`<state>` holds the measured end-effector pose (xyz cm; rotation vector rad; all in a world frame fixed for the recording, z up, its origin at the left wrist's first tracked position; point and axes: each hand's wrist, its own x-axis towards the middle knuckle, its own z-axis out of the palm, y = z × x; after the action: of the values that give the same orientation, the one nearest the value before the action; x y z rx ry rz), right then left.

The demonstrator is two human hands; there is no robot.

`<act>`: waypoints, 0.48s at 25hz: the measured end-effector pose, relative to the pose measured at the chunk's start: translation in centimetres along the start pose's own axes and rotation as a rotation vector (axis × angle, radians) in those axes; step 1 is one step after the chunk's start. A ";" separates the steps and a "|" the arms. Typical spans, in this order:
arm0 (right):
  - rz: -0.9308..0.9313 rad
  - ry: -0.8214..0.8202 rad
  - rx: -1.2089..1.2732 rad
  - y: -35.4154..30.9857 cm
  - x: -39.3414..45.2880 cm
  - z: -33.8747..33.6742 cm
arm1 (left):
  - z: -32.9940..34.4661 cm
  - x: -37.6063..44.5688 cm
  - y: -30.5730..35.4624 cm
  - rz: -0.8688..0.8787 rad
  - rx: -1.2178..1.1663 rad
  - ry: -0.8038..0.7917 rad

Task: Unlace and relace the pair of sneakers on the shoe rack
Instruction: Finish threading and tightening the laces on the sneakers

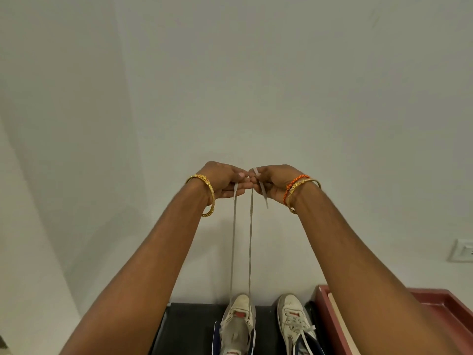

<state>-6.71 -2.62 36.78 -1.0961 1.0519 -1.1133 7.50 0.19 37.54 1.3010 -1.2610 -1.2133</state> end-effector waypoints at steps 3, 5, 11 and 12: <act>-0.035 -0.041 0.096 -0.7 -0.1 -0.4 | 0.1 -0.3 0.9 0.018 0.006 0.048; -0.068 -0.018 0.089 -0.7 -0.1 -0.5 | 0.3 -0.5 1.2 0.010 -0.025 0.064; -0.129 0.027 0.087 -2.3 -0.2 -0.1 | 1.0 -0.5 2.3 0.072 -0.001 0.160; -0.112 0.005 0.141 -2.7 -0.1 0.0 | 1.0 -0.3 2.6 0.069 0.003 0.178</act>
<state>-7.14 -2.76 39.43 -1.0503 0.9103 -1.2605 6.28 0.42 40.11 1.3263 -1.1703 -1.0244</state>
